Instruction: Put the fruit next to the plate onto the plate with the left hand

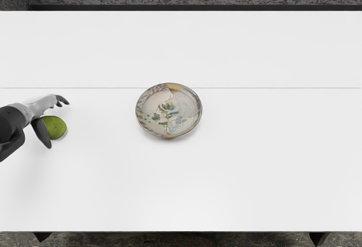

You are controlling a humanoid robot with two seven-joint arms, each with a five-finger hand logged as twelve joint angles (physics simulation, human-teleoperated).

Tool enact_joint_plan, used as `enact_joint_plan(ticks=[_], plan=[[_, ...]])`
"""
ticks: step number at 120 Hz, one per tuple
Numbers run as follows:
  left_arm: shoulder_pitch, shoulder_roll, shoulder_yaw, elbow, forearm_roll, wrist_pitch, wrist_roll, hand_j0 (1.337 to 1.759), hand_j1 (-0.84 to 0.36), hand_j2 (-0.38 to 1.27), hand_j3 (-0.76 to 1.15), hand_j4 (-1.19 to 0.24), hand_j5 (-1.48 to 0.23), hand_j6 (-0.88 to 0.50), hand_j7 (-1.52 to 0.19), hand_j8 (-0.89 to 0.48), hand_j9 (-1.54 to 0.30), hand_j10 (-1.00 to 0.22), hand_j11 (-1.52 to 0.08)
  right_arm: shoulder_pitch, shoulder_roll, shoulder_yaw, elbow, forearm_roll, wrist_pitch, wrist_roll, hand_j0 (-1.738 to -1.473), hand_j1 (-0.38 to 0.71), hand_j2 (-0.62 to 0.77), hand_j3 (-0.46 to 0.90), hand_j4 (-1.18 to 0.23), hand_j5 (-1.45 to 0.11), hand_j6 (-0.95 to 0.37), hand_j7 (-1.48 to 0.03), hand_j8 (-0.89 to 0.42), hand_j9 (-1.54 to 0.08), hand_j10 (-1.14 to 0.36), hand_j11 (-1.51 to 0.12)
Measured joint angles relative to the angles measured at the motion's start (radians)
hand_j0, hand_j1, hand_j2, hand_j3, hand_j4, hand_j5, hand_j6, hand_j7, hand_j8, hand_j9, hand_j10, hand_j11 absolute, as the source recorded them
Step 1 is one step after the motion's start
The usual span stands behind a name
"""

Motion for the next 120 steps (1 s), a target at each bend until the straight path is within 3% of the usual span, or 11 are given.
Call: enact_joint_plan(ticks=[120], plan=[[0.002,0.005,-0.001,-0.006,-0.004,0.001,0.000,1.658,-0.08,0.11,0.00,-0.38,-0.49,-0.38,-0.49,-0.38,-0.49,-0.38,-0.49,0.001,0.000,0.000,0.000,0.000,-0.002,0.000,-1.658,-0.35,0.00,0.00,0.00,0.00,0.00,0.00,0.00,0.00,0.00,0.00]])
